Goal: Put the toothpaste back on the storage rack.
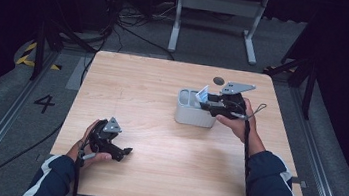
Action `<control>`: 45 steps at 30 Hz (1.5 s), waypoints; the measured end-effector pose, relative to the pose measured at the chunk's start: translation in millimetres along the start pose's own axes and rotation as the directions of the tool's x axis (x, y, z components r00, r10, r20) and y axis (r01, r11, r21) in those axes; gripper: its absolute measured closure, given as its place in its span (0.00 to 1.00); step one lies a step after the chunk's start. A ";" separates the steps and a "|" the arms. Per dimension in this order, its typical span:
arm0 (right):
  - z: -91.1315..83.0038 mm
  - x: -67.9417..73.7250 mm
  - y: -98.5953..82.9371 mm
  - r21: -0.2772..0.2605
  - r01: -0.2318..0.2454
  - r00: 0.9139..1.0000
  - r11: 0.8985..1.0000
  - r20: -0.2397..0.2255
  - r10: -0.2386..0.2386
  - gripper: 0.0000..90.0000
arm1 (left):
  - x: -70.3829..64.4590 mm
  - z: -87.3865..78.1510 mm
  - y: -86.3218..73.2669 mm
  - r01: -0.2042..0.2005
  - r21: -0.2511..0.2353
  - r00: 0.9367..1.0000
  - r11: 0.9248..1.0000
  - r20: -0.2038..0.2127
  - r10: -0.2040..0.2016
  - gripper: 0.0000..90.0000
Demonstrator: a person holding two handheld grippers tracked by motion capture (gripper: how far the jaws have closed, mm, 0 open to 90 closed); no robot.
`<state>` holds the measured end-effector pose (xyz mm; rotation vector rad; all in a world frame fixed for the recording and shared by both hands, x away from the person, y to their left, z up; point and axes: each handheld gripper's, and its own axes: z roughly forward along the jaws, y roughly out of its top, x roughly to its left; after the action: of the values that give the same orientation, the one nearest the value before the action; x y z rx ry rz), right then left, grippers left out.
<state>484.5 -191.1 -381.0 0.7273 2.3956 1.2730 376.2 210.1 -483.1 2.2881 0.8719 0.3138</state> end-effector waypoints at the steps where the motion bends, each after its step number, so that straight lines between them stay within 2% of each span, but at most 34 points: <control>1: -2.4 -1.1 -0.2 -0.029 -0.008 1.000 1.000 -0.007 0.008 0.66 | -0.1 0.1 0.0 0.002 0.000 1.000 1.000 0.001 -0.002 0.00; 2: -4.1 -1.8 -0.1 -0.044 -0.021 1.000 0.999 -0.011 0.020 0.69 | -0.1 0.0 0.0 0.001 0.000 1.000 1.000 0.001 -0.001 0.00; 3: -6.0 -2.4 0.1 -0.055 -0.025 1.000 0.998 -0.010 0.025 0.67 | 0.0 0.1 0.0 0.001 0.001 1.000 1.000 0.001 -0.001 0.00; 8: -6.2 -1.3 -1.9 -0.035 -0.018 1.000 0.999 0.002 0.018 0.65 | 0.0 0.1 0.0 0.001 0.001 1.000 1.000 0.002 -0.001 0.00; 23: -20.6 1.3 -3.8 -0.053 -0.010 1.000 0.999 0.023 0.011 0.59 | 0.0 0.3 -0.2 0.003 -0.002 1.000 1.000 0.003 -0.003 0.00; 34: -34.5 8.4 -1.1 -0.030 0.032 0.997 0.999 0.072 -0.030 0.50 | 0.0 0.4 -0.2 0.003 -0.003 1.000 1.000 0.003 -0.003 0.00; 41: -48.1 9.9 -4.3 0.005 0.068 0.990 0.998 0.123 -0.068 0.44 | -0.1 0.8 -0.1 0.005 -0.005 1.000 1.000 0.003 -0.005 0.00; 45: -54.4 11.0 -7.4 0.020 0.078 0.988 0.997 0.135 -0.081 0.42 | 0.0 0.8 -0.1 0.004 -0.005 1.000 1.000 0.003 -0.004 0.00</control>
<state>445.8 -224.5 -358.1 0.6920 2.3036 1.1378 376.5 209.7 -483.8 2.2815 0.8729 0.3098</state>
